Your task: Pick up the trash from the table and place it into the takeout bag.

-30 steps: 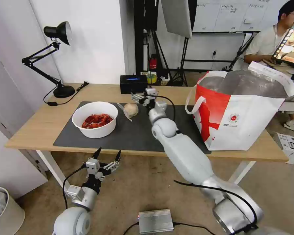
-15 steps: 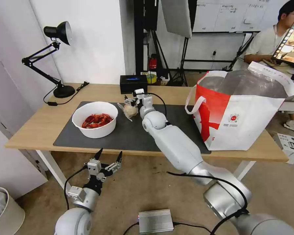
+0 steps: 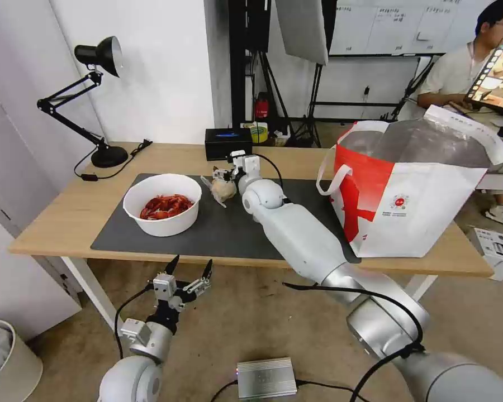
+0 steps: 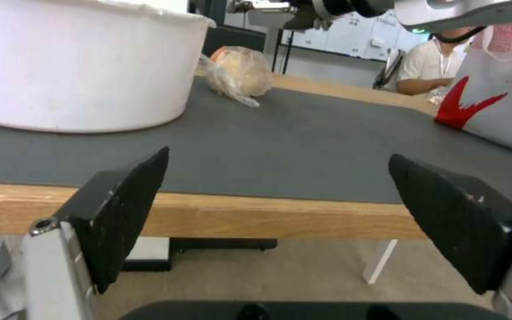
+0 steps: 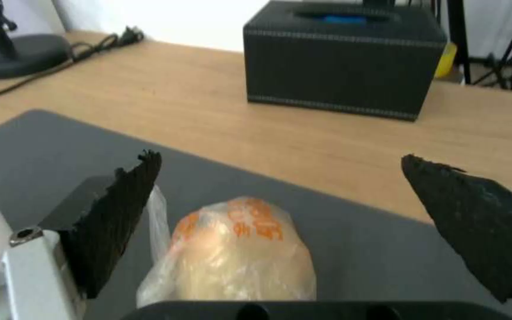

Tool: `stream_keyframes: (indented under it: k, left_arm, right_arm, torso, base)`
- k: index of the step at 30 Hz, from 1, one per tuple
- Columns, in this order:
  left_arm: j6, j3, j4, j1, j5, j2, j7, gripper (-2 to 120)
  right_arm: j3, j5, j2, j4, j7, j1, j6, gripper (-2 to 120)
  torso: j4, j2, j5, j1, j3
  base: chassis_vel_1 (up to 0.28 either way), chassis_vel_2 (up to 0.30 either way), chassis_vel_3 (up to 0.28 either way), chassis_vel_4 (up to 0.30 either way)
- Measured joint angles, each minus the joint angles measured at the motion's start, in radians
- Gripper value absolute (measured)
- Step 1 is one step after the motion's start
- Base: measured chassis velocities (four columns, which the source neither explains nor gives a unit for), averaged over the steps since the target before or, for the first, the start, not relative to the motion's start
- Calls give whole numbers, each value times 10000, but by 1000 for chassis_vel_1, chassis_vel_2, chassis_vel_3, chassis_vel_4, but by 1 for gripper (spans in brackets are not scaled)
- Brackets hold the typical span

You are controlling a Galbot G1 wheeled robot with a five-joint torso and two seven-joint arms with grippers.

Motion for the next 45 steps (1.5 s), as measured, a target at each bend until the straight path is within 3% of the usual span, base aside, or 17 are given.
stream_keyframes:
  k: [12, 45]
  left_arm:
    - [2, 128, 34, -10, 93, -120, 20, 100]
    - [-35, 279, 22, 140, 332, -356, 50, 100]
  right_arm:
    - [-261, 743, 11, -535, -572, 367, -887, 100]
    - [-379, -143, 25, -1204, -1105, 66, -360, 100]
  torso:
    - [0, 0, 0, 0, 0]
    - [0, 0, 0, 1, 0]
  base:
    - [0, 0, 0, 0]
    - [0, 0, 0, 0]
